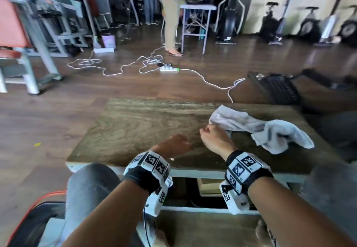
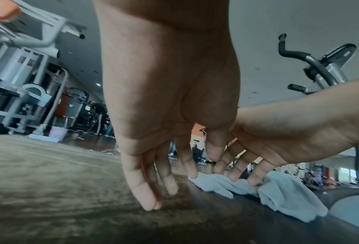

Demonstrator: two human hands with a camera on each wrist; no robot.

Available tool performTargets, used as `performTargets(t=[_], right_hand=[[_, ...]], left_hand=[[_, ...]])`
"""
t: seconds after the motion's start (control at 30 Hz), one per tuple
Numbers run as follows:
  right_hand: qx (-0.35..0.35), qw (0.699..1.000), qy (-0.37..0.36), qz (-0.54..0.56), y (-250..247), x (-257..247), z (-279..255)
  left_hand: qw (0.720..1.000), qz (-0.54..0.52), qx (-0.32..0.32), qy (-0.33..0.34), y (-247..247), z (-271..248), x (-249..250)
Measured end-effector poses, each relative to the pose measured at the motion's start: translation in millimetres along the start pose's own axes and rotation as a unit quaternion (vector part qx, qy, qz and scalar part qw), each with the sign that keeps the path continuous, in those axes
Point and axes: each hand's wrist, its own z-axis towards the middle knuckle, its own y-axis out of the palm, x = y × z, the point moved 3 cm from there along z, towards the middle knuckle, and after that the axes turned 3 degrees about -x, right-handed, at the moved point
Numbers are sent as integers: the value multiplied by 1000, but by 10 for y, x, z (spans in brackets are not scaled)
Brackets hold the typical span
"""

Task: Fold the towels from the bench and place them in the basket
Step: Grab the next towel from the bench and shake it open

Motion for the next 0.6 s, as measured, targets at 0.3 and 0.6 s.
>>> performTargets(t=[0.3,0.6], right_hand=[[4,993,108,-51,-390,1317,248],[14,996,74,-47,-413,1761,148]], left_hand=[[990,61,61,110,611,913,569],[953,271,92,103,845,1418,768]])
